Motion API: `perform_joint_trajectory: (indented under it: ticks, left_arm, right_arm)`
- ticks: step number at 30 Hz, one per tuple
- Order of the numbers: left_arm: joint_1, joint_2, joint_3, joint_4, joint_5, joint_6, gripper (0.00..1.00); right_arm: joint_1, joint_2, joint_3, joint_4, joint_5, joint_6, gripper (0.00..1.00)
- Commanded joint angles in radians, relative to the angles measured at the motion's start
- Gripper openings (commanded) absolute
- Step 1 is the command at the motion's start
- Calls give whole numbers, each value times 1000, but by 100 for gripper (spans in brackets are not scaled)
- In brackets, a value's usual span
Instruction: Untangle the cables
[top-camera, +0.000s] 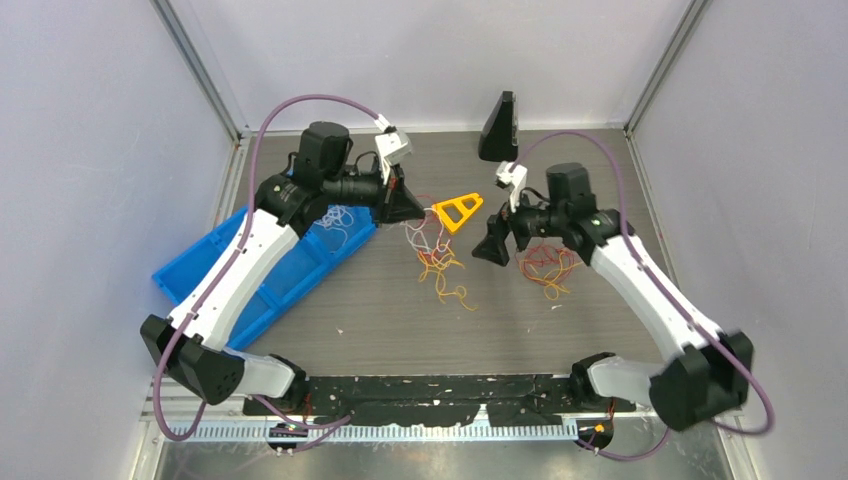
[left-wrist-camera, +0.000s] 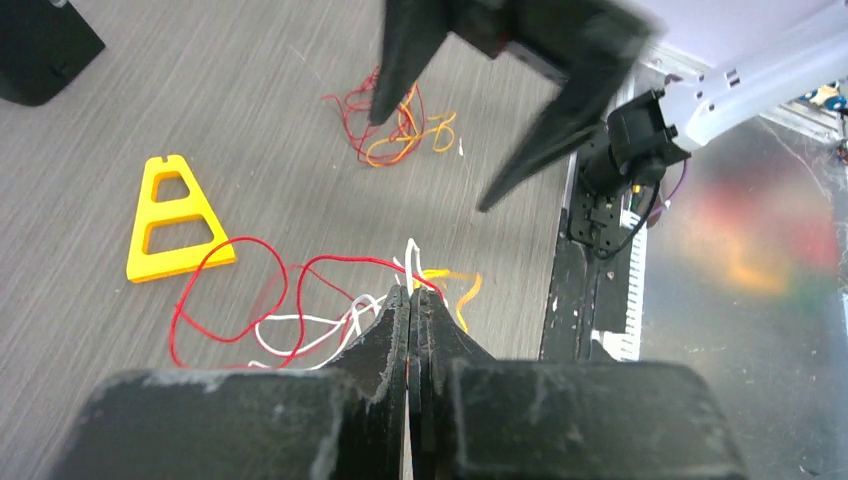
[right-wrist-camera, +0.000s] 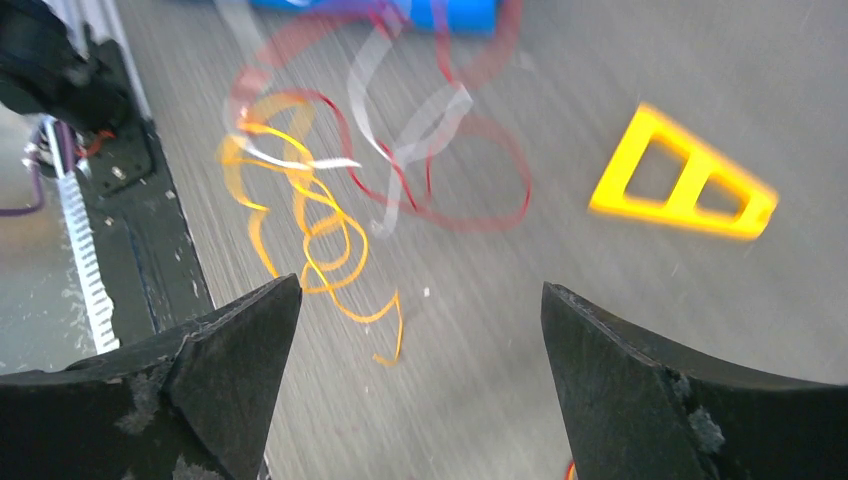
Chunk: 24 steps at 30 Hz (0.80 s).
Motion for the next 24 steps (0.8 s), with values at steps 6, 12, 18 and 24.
perform_joint_trajectory:
  ticks: [6, 12, 18, 24]
  left_arm:
    - [2, 42, 76, 176, 67, -274, 0]
    - [-1, 37, 31, 328, 202, -409, 0]
    - [-3, 18, 4, 510, 256, -566, 0]
    - [66, 4, 72, 747, 239, -803, 0]
  right_arm:
    - [159, -155, -18, 438, 80, 185, 95]
    - [241, -52, -65, 732, 192, 198, 95]
    - [294, 72, -82, 872, 208, 164, 87]
    - [294, 132, -193, 888, 220, 103, 43]
